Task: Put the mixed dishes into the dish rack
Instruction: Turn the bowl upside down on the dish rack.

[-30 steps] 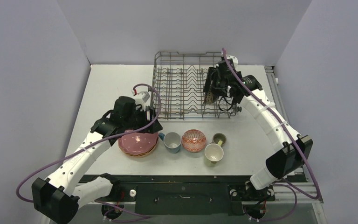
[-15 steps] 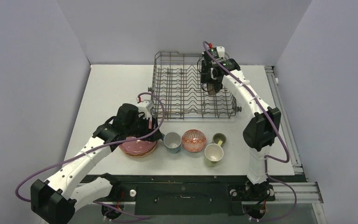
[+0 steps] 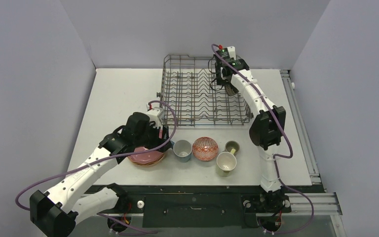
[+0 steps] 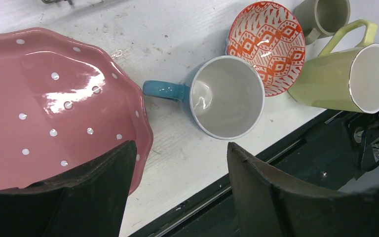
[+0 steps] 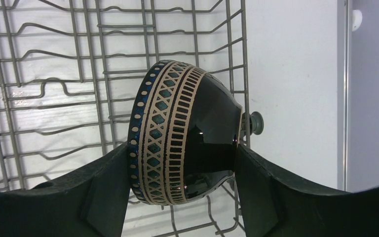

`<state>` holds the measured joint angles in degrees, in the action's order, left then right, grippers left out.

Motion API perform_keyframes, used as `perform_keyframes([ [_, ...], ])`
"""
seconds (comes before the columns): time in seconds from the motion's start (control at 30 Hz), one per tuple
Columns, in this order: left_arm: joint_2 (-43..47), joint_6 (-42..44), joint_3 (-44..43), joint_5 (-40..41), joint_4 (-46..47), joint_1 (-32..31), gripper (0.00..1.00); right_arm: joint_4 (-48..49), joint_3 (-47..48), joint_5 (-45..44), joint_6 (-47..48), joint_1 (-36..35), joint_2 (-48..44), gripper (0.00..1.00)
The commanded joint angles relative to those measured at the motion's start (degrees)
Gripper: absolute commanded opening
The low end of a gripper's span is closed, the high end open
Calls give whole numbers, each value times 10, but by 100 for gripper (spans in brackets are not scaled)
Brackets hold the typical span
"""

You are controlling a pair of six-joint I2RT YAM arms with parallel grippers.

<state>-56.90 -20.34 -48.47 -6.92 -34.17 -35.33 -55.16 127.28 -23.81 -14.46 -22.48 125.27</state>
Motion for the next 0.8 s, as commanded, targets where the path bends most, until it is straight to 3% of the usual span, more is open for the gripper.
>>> perform_keyframes([
  [0.0, 5, 10, -6, 12, 6, -3, 65, 50, 53, -52, 50, 6, 15, 0],
  [0.77, -9, 12, -8, 19, 8, 3, 65, 127, 71, -86, 168, 8, 103, 0],
])
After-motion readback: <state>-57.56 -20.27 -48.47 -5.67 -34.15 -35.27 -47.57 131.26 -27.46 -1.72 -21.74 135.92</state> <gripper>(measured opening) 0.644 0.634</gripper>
